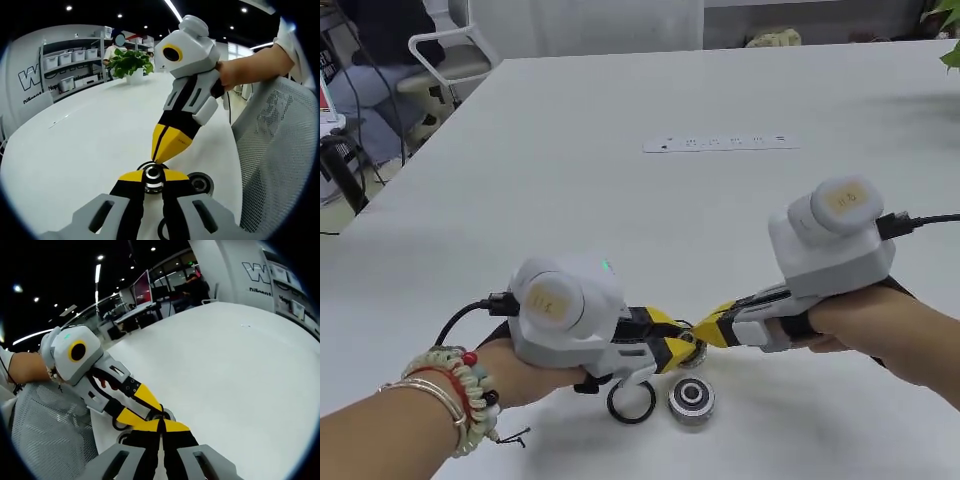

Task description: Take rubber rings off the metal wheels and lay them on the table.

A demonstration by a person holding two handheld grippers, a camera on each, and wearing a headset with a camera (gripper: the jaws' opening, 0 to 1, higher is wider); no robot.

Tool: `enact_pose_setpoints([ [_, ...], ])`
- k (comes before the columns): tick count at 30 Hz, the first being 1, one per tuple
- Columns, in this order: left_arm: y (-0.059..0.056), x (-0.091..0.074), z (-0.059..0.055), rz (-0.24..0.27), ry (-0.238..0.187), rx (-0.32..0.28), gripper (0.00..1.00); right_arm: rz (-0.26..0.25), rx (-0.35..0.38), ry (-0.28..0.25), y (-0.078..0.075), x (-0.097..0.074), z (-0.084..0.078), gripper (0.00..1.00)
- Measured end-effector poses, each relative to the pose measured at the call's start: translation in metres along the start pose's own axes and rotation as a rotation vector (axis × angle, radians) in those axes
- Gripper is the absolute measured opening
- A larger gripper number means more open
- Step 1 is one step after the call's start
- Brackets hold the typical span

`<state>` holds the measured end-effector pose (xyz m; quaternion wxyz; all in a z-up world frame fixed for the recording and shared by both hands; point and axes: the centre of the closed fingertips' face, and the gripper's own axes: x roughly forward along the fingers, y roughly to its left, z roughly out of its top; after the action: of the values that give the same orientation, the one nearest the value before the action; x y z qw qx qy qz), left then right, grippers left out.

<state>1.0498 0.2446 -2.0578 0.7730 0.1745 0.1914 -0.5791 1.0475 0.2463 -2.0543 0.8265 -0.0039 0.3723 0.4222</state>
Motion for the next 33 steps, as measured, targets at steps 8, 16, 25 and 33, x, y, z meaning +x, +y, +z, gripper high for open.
enact_pose_setpoints([
  [8,0.0,0.0,0.002,-0.008,0.043,0.035,0.09,-0.007,0.015,0.004,-0.002,-0.001,-0.001,0.0],
  [16,-0.004,-0.009,0.028,-0.045,-0.017,0.015,0.21,-0.009,0.039,-0.02,-0.004,-0.005,0.003,0.0],
  [25,-0.014,-0.019,0.045,-0.09,-0.012,0.068,0.43,-0.013,0.052,-0.038,-0.008,-0.008,0.005,0.0],
  [33,-0.019,-0.053,0.065,-0.111,-0.008,0.136,0.63,-0.008,0.061,-0.044,-0.007,-0.009,0.007,0.0],
])
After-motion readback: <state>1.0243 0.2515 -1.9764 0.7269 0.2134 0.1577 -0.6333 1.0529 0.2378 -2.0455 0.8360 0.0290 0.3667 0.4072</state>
